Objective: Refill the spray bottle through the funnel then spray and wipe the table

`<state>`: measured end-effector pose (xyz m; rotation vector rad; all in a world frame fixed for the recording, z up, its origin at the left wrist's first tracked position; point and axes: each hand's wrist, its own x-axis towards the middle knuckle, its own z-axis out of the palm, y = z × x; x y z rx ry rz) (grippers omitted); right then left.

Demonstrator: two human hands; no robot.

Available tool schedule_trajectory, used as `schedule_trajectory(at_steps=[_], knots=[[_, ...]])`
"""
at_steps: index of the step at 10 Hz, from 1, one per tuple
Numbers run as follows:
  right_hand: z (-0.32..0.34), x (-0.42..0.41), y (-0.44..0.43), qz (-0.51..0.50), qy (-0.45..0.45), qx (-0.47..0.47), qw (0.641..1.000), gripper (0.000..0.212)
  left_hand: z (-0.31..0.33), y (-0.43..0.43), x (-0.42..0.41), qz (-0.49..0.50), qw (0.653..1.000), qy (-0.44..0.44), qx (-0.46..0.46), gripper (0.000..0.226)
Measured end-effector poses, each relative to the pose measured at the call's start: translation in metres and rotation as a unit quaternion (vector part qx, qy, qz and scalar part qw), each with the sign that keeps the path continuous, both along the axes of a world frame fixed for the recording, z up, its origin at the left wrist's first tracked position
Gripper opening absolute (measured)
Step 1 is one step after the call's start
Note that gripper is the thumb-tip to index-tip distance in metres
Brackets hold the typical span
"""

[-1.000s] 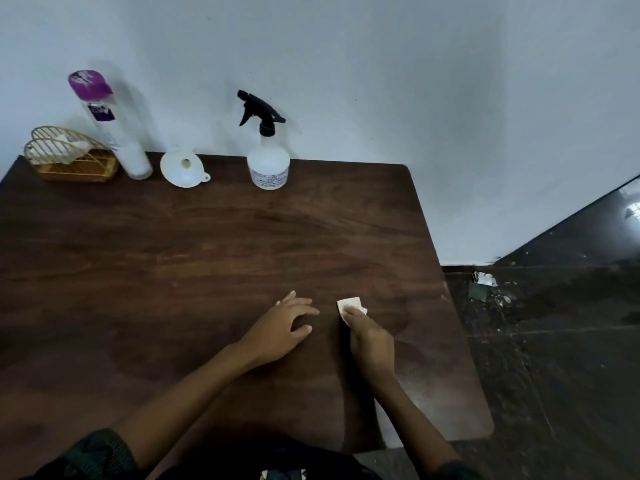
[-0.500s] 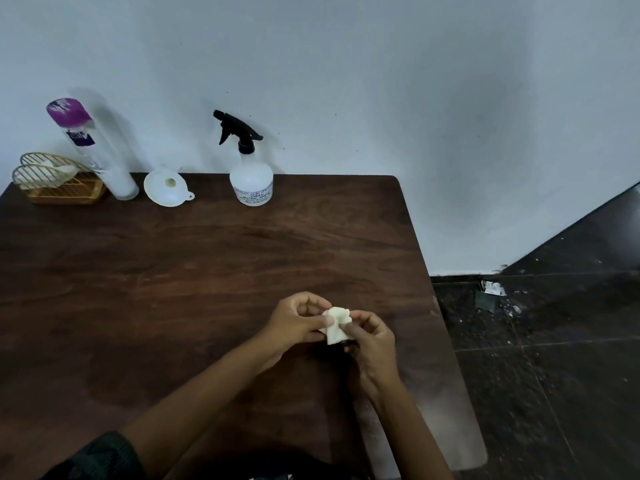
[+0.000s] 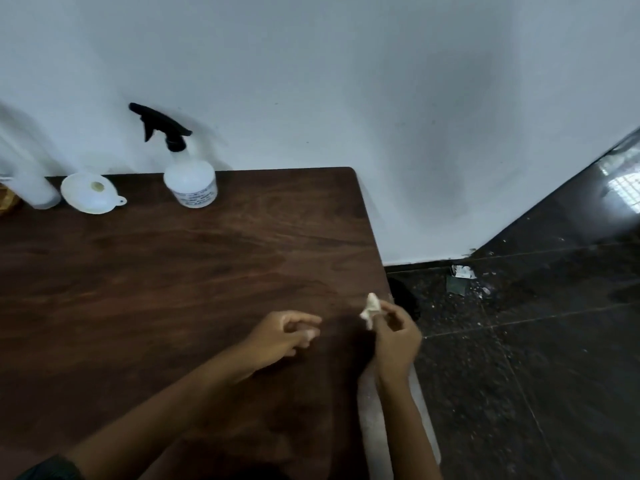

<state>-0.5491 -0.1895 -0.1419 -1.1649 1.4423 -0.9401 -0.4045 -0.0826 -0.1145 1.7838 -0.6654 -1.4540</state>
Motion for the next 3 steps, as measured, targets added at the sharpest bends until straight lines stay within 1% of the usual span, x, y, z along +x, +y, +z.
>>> schedule_trajectory(at_steps=[1,2,3], knots=[[-0.017,-0.024,-0.064,-0.093,0.148,-0.101,0.979,0.017,-0.006,-0.001,0.000,-0.024,0.999,-0.007,0.031,0.019],[-0.039,-0.038,-0.124,-0.044,0.243,-0.107,0.963,0.019,-0.011,0.000,0.006,-0.025,0.999,-0.008,0.046,0.018],[-0.070,-0.046,-0.176,0.095,0.301,-0.031,0.948,0.034,-0.013,-0.005,0.011,-0.025,0.999,0.000,0.047,0.017]])
